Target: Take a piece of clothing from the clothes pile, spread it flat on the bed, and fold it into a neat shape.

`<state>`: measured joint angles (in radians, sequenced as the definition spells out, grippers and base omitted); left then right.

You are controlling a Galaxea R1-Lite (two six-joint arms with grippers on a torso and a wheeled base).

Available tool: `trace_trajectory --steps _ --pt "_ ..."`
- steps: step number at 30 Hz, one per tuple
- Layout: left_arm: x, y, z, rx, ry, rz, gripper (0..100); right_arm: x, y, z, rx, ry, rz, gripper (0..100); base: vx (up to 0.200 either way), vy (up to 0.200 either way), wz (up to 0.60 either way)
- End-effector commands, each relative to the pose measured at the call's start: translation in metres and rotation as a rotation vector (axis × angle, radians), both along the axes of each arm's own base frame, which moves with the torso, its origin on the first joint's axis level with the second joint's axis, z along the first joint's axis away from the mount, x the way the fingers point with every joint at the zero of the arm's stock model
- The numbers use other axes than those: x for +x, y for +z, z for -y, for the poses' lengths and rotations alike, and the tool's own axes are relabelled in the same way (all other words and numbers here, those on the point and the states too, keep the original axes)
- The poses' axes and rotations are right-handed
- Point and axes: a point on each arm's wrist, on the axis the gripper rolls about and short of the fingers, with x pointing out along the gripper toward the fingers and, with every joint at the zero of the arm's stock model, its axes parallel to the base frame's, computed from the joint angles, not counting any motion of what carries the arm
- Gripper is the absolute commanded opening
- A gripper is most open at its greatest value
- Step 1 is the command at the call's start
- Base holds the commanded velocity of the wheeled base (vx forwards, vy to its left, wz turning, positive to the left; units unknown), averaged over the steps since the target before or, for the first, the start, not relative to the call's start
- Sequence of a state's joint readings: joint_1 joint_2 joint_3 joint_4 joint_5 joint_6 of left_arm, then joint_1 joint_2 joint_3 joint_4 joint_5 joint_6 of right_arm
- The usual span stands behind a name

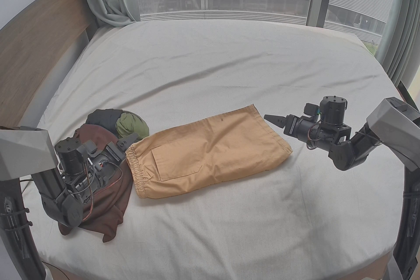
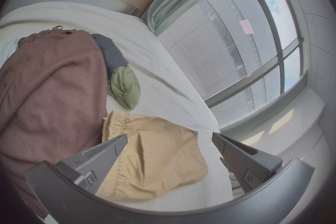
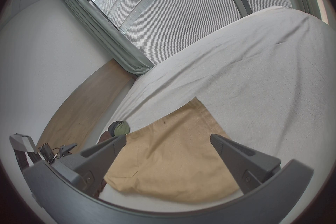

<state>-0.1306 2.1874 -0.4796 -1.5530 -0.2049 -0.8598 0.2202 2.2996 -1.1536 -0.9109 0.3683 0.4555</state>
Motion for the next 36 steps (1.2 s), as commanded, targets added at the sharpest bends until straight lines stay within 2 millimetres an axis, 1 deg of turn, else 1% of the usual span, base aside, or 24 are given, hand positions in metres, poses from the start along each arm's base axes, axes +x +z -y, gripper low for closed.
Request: trace_trajectory --steps 1,6,7,8,11,14,16,17,18,20,26,27,29,31,35,36 --pt "-0.032 0.049 0.009 0.020 -0.147 0.134 100 -0.049 0.020 0.003 0.057 0.028 0.057 100 0.000 0.000 0.00" --pt "-0.029 0.061 0.012 0.015 -0.183 0.188 100 -0.057 0.020 0.007 0.109 0.027 0.051 100 0.000 0.000 0.00" --pt "-0.029 0.061 0.012 0.015 -0.183 0.188 100 -0.057 0.020 0.007 0.109 0.027 0.051 100 0.000 0.000 0.00" --pt "-0.031 0.060 0.014 0.021 -0.195 0.186 100 -0.063 0.020 0.010 0.110 0.026 0.038 100 0.000 0.000 0.00" --pt "-0.035 0.056 0.013 0.056 -0.215 0.180 100 -0.070 0.021 0.014 0.122 0.034 0.050 100 0.000 0.000 0.00" --pt "-0.036 0.051 0.010 0.112 -0.221 0.187 100 -0.077 0.014 0.017 0.137 0.036 0.062 100 0.000 0.000 0.00" --pt "-0.036 0.050 0.009 0.134 -0.219 0.192 100 -0.076 0.011 0.017 0.141 0.037 0.076 100 0.000 0.000 0.00" --pt "-0.035 0.051 0.008 0.150 -0.214 0.200 100 -0.074 0.002 0.017 0.137 0.033 0.056 100 0.000 0.000 0.00" --pt "-0.034 0.051 0.007 0.160 -0.210 0.204 100 -0.072 -0.002 0.018 0.135 0.031 0.048 100 0.000 0.000 0.00" --pt "-0.035 0.050 0.007 0.179 -0.209 0.208 100 -0.071 -0.004 0.017 0.134 0.032 0.044 100 0.000 0.000 0.00" --pt "-0.035 0.048 -0.006 0.307 -0.180 0.248 100 -0.069 -0.015 0.016 0.130 0.030 0.018 100 0.000 0.000 0.00" --pt "-0.035 0.048 -0.006 0.307 -0.180 0.248 100 -0.069 -0.015 0.016 0.130 0.030 0.018 100 0.000 0.000 0.00" --pt "-0.034 0.046 -0.015 0.372 -0.156 0.257 100 -0.069 -0.020 0.015 0.128 0.032 0.004 100 0.000 0.000 0.00" --pt "-0.036 0.042 -0.020 0.424 -0.150 0.257 100 -0.067 -0.027 0.015 0.125 0.030 -0.011 100 0.000 0.000 0.00" --pt "-0.039 0.036 -0.022 0.483 -0.163 0.248 100 -0.064 -0.032 0.015 0.123 0.028 -0.021 100 0.000 0.000 0.00" --pt "-0.042 0.033 -0.021 0.511 -0.176 0.244 100 -0.063 -0.038 0.015 0.119 0.027 -0.038 100 0.000 0.000 0.00"
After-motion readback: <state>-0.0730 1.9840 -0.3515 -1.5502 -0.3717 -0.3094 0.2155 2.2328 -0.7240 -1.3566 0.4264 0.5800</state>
